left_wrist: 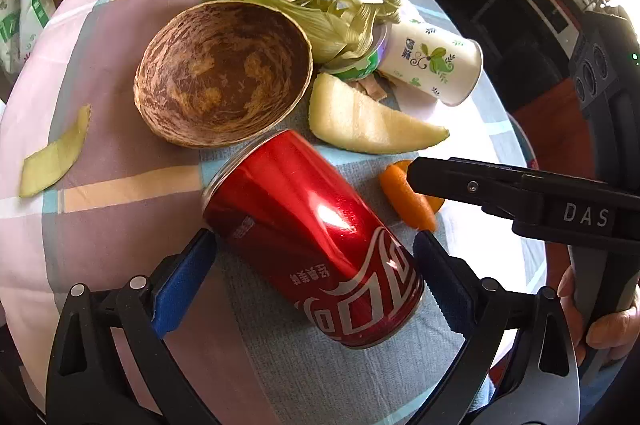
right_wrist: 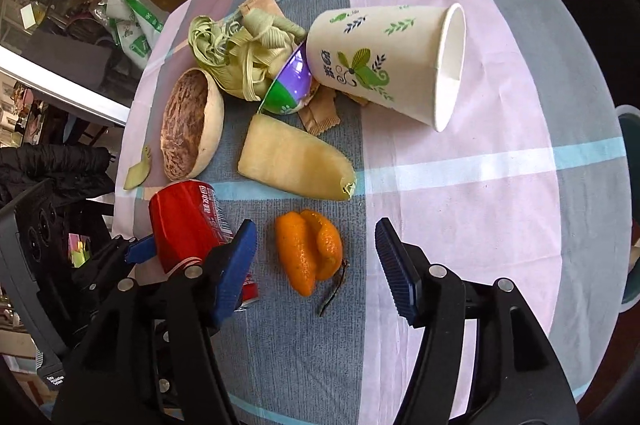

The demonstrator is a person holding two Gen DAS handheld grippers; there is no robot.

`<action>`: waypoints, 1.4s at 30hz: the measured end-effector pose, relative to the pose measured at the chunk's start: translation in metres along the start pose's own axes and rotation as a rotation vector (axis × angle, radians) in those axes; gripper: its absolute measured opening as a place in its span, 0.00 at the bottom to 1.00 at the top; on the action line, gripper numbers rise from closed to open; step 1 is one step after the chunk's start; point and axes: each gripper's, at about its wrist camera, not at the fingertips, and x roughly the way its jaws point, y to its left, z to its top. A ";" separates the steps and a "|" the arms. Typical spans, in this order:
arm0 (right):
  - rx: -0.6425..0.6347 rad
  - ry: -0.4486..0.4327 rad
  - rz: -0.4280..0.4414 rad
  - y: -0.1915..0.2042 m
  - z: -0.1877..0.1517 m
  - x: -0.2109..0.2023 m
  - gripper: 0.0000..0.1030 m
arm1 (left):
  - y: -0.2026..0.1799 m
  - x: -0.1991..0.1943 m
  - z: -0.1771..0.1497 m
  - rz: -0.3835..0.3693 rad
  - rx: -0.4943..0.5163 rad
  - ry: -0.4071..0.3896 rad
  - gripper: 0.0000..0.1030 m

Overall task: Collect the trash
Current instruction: 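Grasp the orange peel with right tool while left tool grasps the red can, then carry the red can and orange peel over the teal bin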

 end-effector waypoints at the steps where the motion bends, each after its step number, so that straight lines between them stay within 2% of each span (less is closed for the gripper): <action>1: -0.005 0.009 0.005 0.001 -0.001 0.004 0.57 | 0.004 0.000 -0.002 0.008 -0.001 0.007 0.96; 4: -0.047 0.018 -0.003 0.011 -0.006 0.014 0.57 | 0.014 -0.004 -0.005 0.033 -0.007 0.016 0.96; 5: -0.065 0.003 -0.021 0.015 -0.008 0.014 0.54 | 0.017 -0.006 -0.006 0.041 -0.008 0.015 0.96; 6: -0.082 -0.004 -0.035 0.018 -0.010 0.015 0.34 | 0.018 -0.007 -0.006 0.049 -0.011 0.016 0.96; 7: -0.082 0.004 -0.034 0.017 -0.010 0.017 0.24 | 0.019 -0.007 -0.005 0.055 -0.018 0.017 0.96; 9: -0.070 -0.008 -0.019 0.014 -0.013 0.015 0.22 | 0.017 -0.006 -0.002 0.065 -0.028 0.017 0.96; 13: -0.029 -0.014 0.000 0.000 -0.020 0.009 0.22 | 0.005 -0.001 0.006 0.091 -0.035 0.010 0.96; 15: -0.013 -0.016 0.005 -0.008 -0.024 0.005 0.22 | 0.000 0.001 0.006 0.108 -0.034 0.009 0.85; 16: -0.006 -0.016 0.009 -0.012 -0.026 0.003 0.22 | -0.002 0.003 0.005 0.120 -0.029 0.016 0.70; 21: 0.029 -0.027 0.030 -0.028 -0.036 -0.005 0.22 | -0.024 -0.005 -0.007 0.191 0.080 -0.010 0.59; 27: 0.086 -0.054 0.089 -0.053 -0.047 -0.023 0.22 | -0.050 -0.023 -0.017 0.205 0.150 -0.022 0.58; 31: 0.117 -0.103 0.111 -0.073 -0.055 -0.047 0.22 | -0.080 -0.033 -0.015 0.180 0.208 -0.038 0.58; 36: 0.178 -0.187 0.128 -0.104 -0.068 -0.083 0.22 | -0.131 -0.029 -0.004 0.135 0.287 -0.045 0.58; 42: 0.297 -0.302 0.108 -0.169 -0.090 -0.128 0.22 | -0.205 -0.009 0.005 0.105 0.418 -0.028 0.58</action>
